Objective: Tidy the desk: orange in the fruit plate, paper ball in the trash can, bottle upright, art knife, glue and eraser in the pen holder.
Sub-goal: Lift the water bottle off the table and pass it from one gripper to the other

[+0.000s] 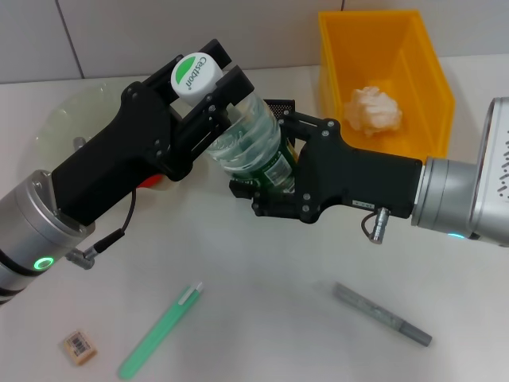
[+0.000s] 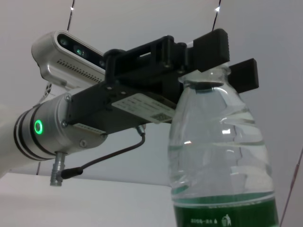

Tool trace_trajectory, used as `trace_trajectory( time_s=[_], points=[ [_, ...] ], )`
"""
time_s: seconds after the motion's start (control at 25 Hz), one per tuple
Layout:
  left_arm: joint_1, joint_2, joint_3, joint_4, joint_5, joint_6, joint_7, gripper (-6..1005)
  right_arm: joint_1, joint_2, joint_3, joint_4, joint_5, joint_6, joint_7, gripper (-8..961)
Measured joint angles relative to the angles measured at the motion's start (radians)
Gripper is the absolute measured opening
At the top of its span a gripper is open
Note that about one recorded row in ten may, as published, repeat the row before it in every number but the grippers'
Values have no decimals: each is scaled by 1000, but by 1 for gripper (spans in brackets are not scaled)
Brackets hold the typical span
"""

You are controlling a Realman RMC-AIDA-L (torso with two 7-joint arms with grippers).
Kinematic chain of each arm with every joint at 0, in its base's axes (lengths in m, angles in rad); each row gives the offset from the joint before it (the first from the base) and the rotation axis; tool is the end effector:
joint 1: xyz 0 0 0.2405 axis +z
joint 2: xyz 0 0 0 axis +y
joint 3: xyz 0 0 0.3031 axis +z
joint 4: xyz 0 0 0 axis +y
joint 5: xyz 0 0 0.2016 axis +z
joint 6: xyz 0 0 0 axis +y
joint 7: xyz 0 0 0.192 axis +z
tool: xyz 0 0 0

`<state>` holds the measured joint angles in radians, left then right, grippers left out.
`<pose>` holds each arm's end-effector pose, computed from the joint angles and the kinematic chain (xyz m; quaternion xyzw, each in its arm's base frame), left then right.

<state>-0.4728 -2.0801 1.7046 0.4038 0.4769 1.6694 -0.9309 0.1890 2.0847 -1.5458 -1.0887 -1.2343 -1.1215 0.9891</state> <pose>-0.1659 0.3254 -0.0591 -0.7893 -0.1140 -0.5903 0.1247 0.2004 0.3264 -0.0846 -0.9211 -0.0254 0.2967 0.2506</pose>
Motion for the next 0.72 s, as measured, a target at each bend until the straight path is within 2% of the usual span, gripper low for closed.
trace_trajectory(
  time_s=[0.72],
  points=[
    [8, 0, 4, 30, -2, 2, -5, 439, 9, 2, 0, 36, 2, 7, 3, 765]
  ],
)
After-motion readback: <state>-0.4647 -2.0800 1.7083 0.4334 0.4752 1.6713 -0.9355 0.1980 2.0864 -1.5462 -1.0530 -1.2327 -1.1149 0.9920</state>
